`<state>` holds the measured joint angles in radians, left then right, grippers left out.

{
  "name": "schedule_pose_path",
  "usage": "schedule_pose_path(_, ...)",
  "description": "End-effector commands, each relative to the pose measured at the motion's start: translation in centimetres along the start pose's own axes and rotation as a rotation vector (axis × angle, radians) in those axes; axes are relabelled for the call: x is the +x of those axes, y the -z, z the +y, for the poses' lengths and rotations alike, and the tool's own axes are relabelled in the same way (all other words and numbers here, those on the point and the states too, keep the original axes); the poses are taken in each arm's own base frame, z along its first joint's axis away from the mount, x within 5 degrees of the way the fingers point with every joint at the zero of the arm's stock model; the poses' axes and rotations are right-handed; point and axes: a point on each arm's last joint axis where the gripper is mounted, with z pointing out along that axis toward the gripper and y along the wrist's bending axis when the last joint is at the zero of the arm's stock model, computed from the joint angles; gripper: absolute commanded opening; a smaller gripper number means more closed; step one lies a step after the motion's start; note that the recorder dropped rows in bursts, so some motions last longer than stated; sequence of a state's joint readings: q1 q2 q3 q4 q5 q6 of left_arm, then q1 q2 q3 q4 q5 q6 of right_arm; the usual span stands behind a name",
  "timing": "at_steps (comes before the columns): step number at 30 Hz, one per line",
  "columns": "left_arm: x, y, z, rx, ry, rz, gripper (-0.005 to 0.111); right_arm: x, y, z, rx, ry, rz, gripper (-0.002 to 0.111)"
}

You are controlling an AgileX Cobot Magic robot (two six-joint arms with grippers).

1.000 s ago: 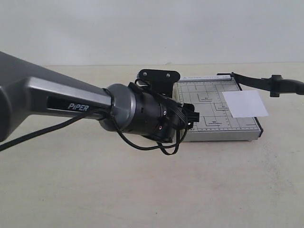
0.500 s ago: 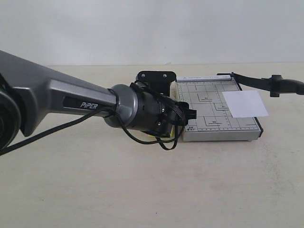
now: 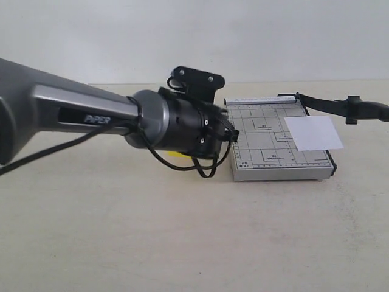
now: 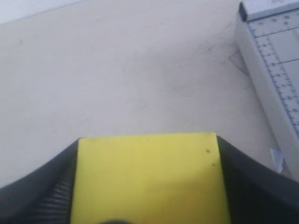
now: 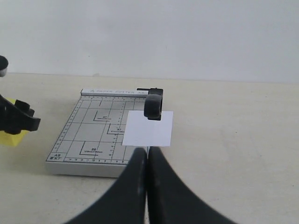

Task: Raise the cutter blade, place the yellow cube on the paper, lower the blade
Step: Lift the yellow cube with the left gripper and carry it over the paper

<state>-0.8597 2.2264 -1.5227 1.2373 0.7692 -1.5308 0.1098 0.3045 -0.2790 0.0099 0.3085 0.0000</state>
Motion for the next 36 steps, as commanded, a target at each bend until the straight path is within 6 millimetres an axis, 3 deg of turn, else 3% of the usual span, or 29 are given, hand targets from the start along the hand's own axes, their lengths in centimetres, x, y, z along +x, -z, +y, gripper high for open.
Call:
schedule_pose_path(1,-2.8,5.2,-0.6,0.217,-0.208,0.019,0.005,-0.2,0.0,0.0,-0.003,-0.002,-0.015,0.0)
schedule_pose_path(4,-4.1,7.3,-2.6,0.546,-0.274,-0.075,0.005,-0.2,0.0,0.0,-0.003,-0.002,-0.017,0.0)
schedule_pose_path(6,-5.1,7.3,-3.7,0.677,-0.233,-0.17,0.005,-0.2,0.0,0.0,-0.003,-0.002,-0.019,0.0)
schedule_pose_path(9,-6.8,5.4,-4.5,0.63,-0.246,-0.182,0.005,-0.3,0.0,0.0,-0.003,-0.002,-0.025,0.0)
schedule_pose_path(13,-8.4,2.6,-6.5,0.556,-0.411,-0.186,0.005,-0.3,0.0,0.0,-0.003,-0.002,-0.027,0.0)
schedule_pose_path(17,-8.6,1.4,-9.2,0.689,-0.536,-0.127,0.005,-0.3,0.1,0.0,-0.003,-0.002,-0.029,0.0)
schedule_pose_path(19,-8.7,0.8,-10.0,0.74,-0.495,-0.124,0.005,-0.3,0.1,0.0,-0.003,-0.002,-0.029,0.0)
schedule_pose_path(25,-10.3,0.5,-10.9,0.786,-0.408,-0.205,0.005,-0.3,0.1,0.0,-0.003,-0.004,-0.028,0.0)
schedule_pose_path(36,-8.9,-1.6,-11.5,0.773,-0.439,-0.21,0.005,-0.3,0.1,0.1,-0.011,-0.031,-0.028,0.0)
